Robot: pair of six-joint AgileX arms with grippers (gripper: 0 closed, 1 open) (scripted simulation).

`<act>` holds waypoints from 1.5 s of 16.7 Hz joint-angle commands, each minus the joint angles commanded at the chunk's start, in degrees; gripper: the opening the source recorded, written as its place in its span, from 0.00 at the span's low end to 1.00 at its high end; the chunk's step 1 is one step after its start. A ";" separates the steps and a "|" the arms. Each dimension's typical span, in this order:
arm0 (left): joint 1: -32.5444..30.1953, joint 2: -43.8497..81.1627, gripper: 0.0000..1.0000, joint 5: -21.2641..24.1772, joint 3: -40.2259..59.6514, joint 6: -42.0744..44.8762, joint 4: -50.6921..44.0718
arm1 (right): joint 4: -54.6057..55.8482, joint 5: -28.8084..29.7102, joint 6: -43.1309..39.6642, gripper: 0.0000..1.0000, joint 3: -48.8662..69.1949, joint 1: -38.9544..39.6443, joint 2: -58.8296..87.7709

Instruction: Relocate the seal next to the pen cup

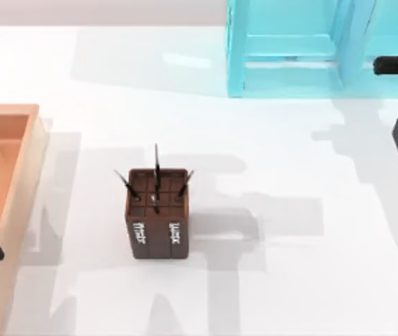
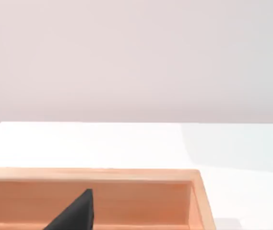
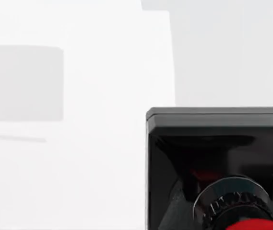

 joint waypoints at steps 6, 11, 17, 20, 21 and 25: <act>0.00 0.00 1.00 0.00 0.00 0.00 0.00 | 0.01 0.76 6.44 0.00 2.44 5.91 1.76; 0.00 0.00 1.00 0.00 0.00 0.00 0.00 | -0.21 2.67 21.61 0.00 7.16 21.47 5.24; 0.00 0.00 1.00 0.00 0.00 0.00 0.00 | 0.50 4.62 34.92 0.00 10.86 34.97 7.22; 0.00 0.00 1.00 0.00 0.00 0.00 0.00 | 0.53 4.67 35.17 0.00 10.93 35.21 7.24; 0.00 0.00 1.00 0.00 0.00 0.00 0.00 | 0.51 4.47 35.20 0.00 10.71 35.02 7.03; 0.00 0.00 1.00 0.00 0.00 0.00 0.00 | 2.51 4.56 35.16 0.00 8.50 35.03 6.76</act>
